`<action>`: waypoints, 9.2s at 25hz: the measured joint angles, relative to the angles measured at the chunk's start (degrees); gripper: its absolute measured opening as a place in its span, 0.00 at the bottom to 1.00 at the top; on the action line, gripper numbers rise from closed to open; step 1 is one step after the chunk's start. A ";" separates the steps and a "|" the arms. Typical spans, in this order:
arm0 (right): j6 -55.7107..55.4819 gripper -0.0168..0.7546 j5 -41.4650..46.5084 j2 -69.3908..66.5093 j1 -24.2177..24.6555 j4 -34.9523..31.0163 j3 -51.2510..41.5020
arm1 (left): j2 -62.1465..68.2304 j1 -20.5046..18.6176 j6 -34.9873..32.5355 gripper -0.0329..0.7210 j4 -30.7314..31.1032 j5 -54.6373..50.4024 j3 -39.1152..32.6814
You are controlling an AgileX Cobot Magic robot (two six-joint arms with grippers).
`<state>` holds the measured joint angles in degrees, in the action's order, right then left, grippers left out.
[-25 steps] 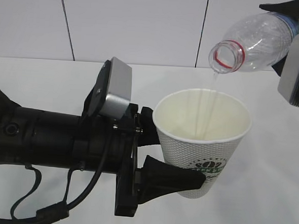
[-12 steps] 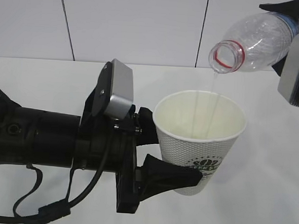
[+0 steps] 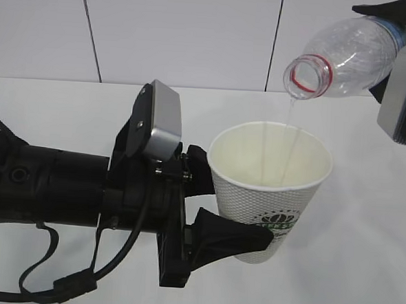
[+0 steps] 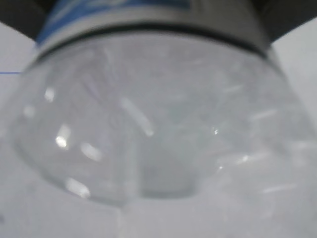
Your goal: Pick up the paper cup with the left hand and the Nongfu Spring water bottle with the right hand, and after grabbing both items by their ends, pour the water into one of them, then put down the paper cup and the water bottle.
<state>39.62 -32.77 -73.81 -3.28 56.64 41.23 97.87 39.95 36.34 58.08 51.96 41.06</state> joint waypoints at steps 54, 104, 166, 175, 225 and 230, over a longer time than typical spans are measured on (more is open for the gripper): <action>0.88 0.65 0.00 0.00 0.00 -0.12 0.00 | 0.00 0.00 0.00 0.73 -0.12 0.41 0.00; 1.16 0.65 -0.22 0.00 0.00 -0.24 0.10 | 0.00 0.00 0.00 0.73 -0.12 0.41 0.00; 1.92 0.65 -0.22 0.00 0.00 -0.34 0.10 | 0.00 0.00 0.09 0.73 -0.12 1.24 0.00; 1.92 0.65 -0.22 0.00 0.00 -0.34 0.10 | 0.00 0.00 0.09 0.73 -0.12 1.24 0.00; 2.04 0.64 -0.32 0.00 0.00 -0.34 0.10 | 0.00 0.00 0.09 0.71 -0.12 1.27 0.00; 2.04 0.64 -0.32 0.00 0.00 -0.34 0.10 | 0.00 0.00 0.09 0.71 -0.12 1.27 0.00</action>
<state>41.67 -33.09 -73.81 -3.28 56.30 41.33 97.87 39.95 36.42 57.96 53.23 41.06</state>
